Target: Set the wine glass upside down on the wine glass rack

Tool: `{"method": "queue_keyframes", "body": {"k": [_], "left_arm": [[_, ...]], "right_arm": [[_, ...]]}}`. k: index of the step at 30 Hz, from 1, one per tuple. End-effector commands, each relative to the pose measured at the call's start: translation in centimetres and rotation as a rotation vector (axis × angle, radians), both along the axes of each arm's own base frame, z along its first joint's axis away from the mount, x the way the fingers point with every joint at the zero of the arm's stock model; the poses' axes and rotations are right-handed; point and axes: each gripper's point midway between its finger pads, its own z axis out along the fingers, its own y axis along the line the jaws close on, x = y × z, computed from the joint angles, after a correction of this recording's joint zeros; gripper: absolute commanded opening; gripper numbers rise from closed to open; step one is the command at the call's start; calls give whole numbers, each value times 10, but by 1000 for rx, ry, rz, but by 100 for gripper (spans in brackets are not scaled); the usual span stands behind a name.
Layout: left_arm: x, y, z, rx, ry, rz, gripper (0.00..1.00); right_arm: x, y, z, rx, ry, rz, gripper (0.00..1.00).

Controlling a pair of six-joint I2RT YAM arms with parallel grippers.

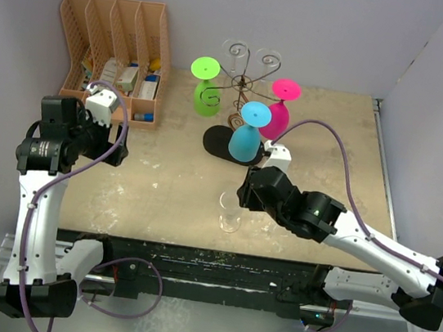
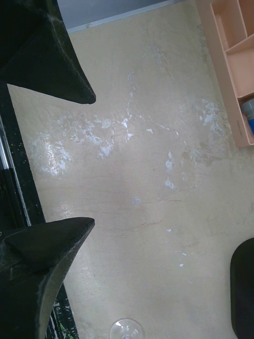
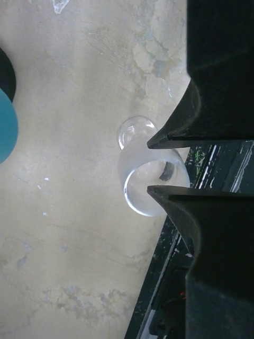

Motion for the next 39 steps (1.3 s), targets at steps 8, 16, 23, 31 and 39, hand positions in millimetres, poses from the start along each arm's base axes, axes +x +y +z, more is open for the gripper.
{"method": "queue_keyframes", "body": {"k": [8, 16, 23, 31, 39], "left_arm": [[3, -2, 10, -6, -53, 5, 88], [4, -2, 11, -8, -58, 3, 88], [4, -1, 11, -5, -61, 7, 88], [3, -2, 12, -6, -66, 2, 89], [2, -2, 14, -3, -73, 7, 89]], "right_arm": [[10, -10, 13, -97, -44, -26, 39], [6, -16, 1, -140, -18, -28, 38], [0, -12, -17, -167, 22, 14, 38], [-3, -7, -37, -200, 60, 43, 37], [-4, -8, -47, -235, 83, 47, 28]]}}
